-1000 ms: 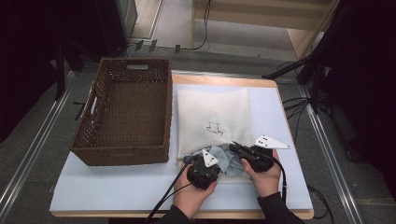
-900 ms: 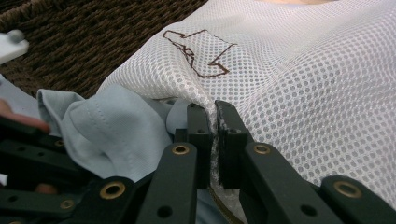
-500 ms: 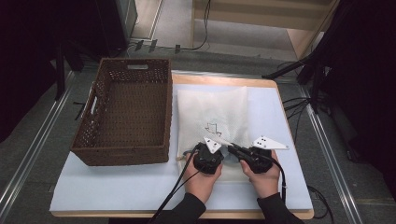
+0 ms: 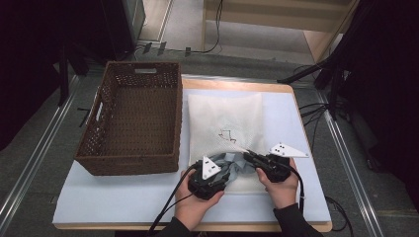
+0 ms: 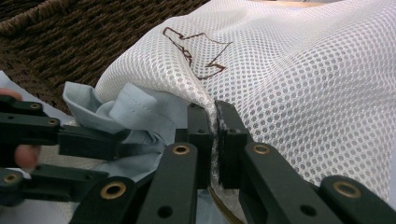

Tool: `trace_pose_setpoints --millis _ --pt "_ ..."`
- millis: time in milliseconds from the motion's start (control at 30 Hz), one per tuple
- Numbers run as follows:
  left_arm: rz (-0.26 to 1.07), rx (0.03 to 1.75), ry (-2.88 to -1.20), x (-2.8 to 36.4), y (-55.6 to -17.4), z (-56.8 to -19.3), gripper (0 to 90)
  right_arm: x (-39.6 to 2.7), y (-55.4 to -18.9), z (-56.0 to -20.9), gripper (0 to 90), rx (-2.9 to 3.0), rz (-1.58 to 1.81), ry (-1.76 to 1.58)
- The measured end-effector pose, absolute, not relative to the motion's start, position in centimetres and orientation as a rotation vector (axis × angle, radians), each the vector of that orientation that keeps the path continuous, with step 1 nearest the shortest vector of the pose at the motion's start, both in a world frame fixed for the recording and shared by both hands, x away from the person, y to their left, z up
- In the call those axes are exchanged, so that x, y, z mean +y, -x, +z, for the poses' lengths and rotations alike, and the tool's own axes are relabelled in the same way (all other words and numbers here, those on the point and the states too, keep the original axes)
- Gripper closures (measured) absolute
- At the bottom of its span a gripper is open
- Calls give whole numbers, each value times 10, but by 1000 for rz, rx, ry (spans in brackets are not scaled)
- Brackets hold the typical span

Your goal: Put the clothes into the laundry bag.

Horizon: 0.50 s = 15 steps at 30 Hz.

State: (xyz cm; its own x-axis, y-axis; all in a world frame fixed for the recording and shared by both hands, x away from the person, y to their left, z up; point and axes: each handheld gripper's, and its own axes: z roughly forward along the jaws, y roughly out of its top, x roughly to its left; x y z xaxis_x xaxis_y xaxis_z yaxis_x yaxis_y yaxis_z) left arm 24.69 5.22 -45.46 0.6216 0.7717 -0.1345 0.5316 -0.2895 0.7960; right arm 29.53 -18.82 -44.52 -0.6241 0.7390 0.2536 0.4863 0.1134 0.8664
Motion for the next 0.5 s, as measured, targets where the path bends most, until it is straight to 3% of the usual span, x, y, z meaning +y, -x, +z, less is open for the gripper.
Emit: trace_pose_setpoints --millis 133,333,500 --pt "353 1039 -1951 61 -243 -456 609 -188 -296 -446 871 2150 1516 -1221" --pt "395 1044 -1918 60 -236 -452 490 -189 -296 -446 871 2148 1516 -1219" --pt "445 1035 -1907 74 -231 -441 469 -192 -296 -446 871 2141 1523 -1225"
